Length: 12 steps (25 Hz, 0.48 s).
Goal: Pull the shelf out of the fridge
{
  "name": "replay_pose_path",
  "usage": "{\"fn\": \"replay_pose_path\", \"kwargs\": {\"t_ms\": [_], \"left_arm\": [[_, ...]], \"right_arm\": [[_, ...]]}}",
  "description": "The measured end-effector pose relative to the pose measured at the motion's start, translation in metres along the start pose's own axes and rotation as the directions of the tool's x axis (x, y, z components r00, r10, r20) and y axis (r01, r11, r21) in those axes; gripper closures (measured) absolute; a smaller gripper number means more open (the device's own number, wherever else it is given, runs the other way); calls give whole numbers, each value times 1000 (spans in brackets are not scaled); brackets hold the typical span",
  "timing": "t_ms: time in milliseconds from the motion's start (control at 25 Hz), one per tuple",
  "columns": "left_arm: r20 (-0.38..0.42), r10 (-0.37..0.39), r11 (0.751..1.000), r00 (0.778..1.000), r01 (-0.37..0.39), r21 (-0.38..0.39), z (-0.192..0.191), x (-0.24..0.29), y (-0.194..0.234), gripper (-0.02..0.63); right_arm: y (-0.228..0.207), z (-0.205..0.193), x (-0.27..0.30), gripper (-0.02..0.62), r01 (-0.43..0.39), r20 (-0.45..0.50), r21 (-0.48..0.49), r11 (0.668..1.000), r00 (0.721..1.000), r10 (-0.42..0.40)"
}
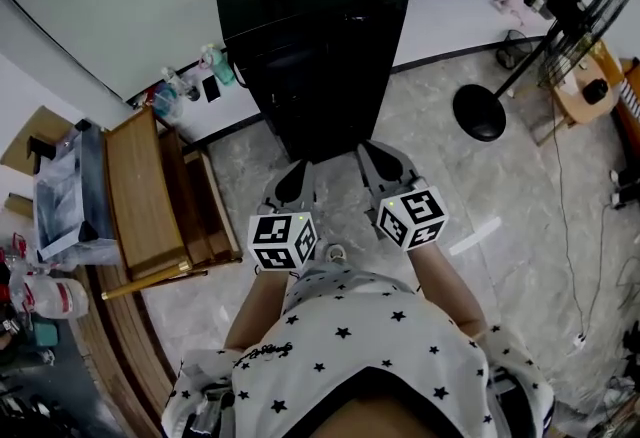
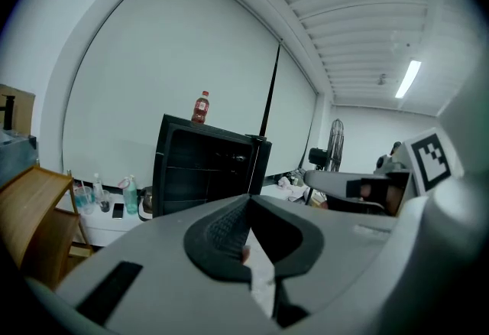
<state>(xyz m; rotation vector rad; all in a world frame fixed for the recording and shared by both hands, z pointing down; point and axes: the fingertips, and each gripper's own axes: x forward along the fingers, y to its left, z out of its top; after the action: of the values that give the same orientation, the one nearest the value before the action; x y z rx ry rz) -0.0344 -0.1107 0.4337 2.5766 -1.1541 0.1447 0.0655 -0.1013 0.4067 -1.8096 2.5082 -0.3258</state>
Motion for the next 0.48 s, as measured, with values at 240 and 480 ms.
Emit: {"fn": "replay_pose_path", "kwargs": {"t_ms": [240, 480], "left_arm": [[-5, -2, 1000, 1000, 2, 2, 9, 29, 30, 594], [-13, 16, 1000, 1000, -16, -10, 10, 45, 51, 594]], "right_arm": [[-15, -1, 48, 601, -4, -5, 48, 999, 1000, 4], [-28, -8, 85, 601, -17, -12, 109, 994, 1000, 18]]}}
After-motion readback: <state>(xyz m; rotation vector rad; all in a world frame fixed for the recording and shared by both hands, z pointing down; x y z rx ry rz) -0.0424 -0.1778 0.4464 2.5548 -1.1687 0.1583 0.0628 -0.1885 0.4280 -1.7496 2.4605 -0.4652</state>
